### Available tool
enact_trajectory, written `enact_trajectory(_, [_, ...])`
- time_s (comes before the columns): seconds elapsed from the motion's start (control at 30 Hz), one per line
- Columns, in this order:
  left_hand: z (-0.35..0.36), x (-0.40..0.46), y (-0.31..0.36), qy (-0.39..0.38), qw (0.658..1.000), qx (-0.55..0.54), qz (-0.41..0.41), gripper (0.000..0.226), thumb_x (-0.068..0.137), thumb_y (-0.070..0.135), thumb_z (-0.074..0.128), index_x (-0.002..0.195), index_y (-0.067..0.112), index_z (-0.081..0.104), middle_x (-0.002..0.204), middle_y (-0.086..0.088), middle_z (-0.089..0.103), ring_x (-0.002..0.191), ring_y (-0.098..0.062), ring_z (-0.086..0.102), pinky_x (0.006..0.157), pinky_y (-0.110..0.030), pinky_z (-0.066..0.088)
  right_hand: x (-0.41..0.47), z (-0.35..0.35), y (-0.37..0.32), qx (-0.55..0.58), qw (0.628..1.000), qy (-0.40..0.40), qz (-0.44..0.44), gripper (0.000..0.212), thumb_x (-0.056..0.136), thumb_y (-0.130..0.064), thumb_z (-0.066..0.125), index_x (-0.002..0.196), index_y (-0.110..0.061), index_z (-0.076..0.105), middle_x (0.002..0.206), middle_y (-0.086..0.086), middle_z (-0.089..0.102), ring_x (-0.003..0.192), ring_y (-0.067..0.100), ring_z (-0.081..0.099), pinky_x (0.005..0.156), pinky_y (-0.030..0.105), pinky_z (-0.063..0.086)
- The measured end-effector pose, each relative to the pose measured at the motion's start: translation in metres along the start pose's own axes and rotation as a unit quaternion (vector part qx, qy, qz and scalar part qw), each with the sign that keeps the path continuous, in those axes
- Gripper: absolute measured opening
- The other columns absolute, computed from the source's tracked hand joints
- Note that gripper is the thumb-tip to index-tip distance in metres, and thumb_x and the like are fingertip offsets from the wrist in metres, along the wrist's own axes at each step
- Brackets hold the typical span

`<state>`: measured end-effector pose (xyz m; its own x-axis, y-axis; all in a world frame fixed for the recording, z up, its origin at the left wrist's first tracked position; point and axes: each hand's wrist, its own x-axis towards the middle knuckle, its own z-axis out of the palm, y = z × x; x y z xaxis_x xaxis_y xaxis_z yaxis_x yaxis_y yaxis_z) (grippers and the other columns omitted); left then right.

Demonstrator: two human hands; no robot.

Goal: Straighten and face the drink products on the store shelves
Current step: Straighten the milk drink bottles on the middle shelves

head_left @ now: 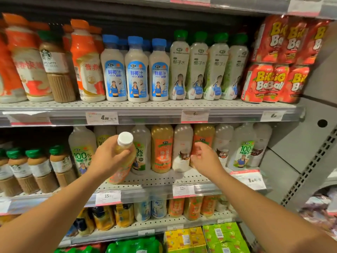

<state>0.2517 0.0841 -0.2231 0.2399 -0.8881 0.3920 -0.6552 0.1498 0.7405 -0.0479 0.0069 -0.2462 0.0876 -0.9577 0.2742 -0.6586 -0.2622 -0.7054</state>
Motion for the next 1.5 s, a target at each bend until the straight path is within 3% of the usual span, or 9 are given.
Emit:
enact_trajectory(0.1, [0.008, -0.013, 0.004, 0.013, 1.000, 0.023, -0.002, 0.036, 0.082, 0.029, 0.074, 0.111, 0.044, 0.057, 0.102, 0.020, 0.063, 0.099, -0.014, 0.059, 0.084, -0.040, 0.048, 0.046, -0.012, -0.006, -0.014, 0.999, 0.034, -0.008, 0.018, 0.087, -0.024, 0.063, 0.091, -0.007, 0.056, 0.079, -0.003, 0.052, 0.068, 0.010, 0.050, 0.055, 0.025, 0.039])
enact_trajectory(0.23, [0.012, -0.032, 0.021, 0.030, 0.999, 0.032, -0.015, 0.041, 0.078, 0.039, 0.075, 0.097, 0.068, 0.053, 0.091, 0.038, 0.064, 0.093, 0.012, 0.059, 0.073, -0.023, 0.043, 0.091, -0.015, -0.019, -0.019, 0.998, -0.021, 0.052, 0.033, 0.087, -0.030, 0.061, 0.068, -0.007, 0.048, 0.069, 0.004, 0.053, 0.069, 0.024, 0.051, 0.049, 0.027, 0.030])
enact_trajectory(0.4, [0.013, -0.044, 0.030, 0.065, 0.996, 0.009, -0.061, 0.041, 0.069, 0.049, 0.074, 0.102, 0.065, 0.057, 0.093, 0.035, 0.066, 0.091, 0.018, 0.057, 0.077, -0.019, 0.043, 0.120, -0.010, -0.031, -0.154, 0.961, -0.211, 0.088, 0.032, 0.096, -0.015, 0.047, 0.125, -0.004, 0.055, 0.131, 0.017, 0.053, 0.111, 0.030, 0.053, 0.086, 0.032, 0.042])
enact_trajectory(0.53, [0.015, -0.047, 0.026, 0.088, 0.992, 0.011, -0.093, 0.053, 0.074, 0.031, 0.081, 0.122, 0.041, 0.060, 0.101, 0.030, 0.065, 0.094, 0.019, 0.056, 0.078, -0.014, 0.043, 0.124, -0.003, -0.026, -0.162, 0.950, -0.243, 0.111, 0.043, 0.103, -0.023, 0.035, 0.143, -0.005, 0.036, 0.140, 0.017, 0.042, 0.126, 0.030, 0.042, 0.105, 0.035, 0.032])
enact_trajectory(0.73, [0.026, -0.051, 0.032, 0.083, 0.992, -0.005, -0.097, 0.066, 0.069, 0.038, 0.081, 0.130, 0.031, 0.059, 0.121, 0.012, 0.065, 0.112, -0.005, 0.058, 0.096, -0.031, 0.047, 0.115, -0.005, -0.004, -0.101, 0.985, -0.113, 0.076, 0.042, 0.091, -0.055, 0.045, 0.102, -0.019, 0.062, 0.112, 0.006, 0.063, 0.101, 0.031, 0.059, 0.079, 0.031, 0.039])
enact_trajectory(0.9, [0.034, -0.051, 0.050, 0.073, 0.993, -0.041, -0.084, 0.058, 0.063, 0.046, 0.076, 0.119, 0.038, 0.063, 0.100, 0.031, 0.068, 0.097, 0.016, 0.058, 0.080, -0.014, 0.044, 0.087, -0.019, 0.013, -0.045, 0.997, -0.068, 0.009, 0.056, 0.082, -0.063, 0.041, 0.062, -0.013, 0.059, 0.077, 0.011, 0.071, 0.082, 0.031, 0.065, 0.067, 0.033, 0.048])
enact_trajectory(1.1, [0.042, -0.047, 0.065, 0.068, 0.989, -0.102, -0.079, 0.025, 0.076, 0.024, 0.078, 0.098, 0.033, 0.070, 0.095, 0.012, 0.073, 0.091, -0.004, 0.066, 0.072, -0.021, 0.048, 0.057, -0.028, 0.020, 0.001, 1.000, -0.009, -0.013, 0.053, 0.074, -0.077, 0.050, 0.083, -0.025, 0.047, 0.074, -0.006, 0.049, 0.070, 0.020, 0.052, 0.049, 0.028, 0.032])
enact_trajectory(1.27, [0.058, -0.050, 0.076, 0.043, 0.985, -0.154, -0.070, 0.020, 0.078, 0.018, 0.078, 0.095, 0.027, 0.073, 0.094, 0.005, 0.075, 0.087, -0.007, 0.069, 0.064, -0.019, 0.052, 0.037, -0.038, 0.027, 0.126, 0.991, -0.047, 0.004, 0.041, 0.077, -0.063, 0.060, 0.107, -0.037, 0.050, 0.085, -0.007, 0.067, 0.051, 0.014, 0.067, 0.046, 0.034, 0.055])
enact_trajectory(1.5, [0.078, -0.039, 0.090, -0.014, 0.981, -0.188, -0.053, 0.019, 0.075, 0.029, 0.081, 0.091, 0.036, 0.073, 0.093, 0.007, 0.075, 0.088, -0.009, 0.070, 0.074, -0.032, 0.056, -0.016, -0.071, 0.041, 0.203, 0.979, 0.014, 0.001, 0.026, 0.082, -0.049, 0.068, 0.097, -0.056, 0.049, 0.092, -0.012, 0.063, 0.049, 0.021, 0.065, 0.041, 0.036, 0.054])
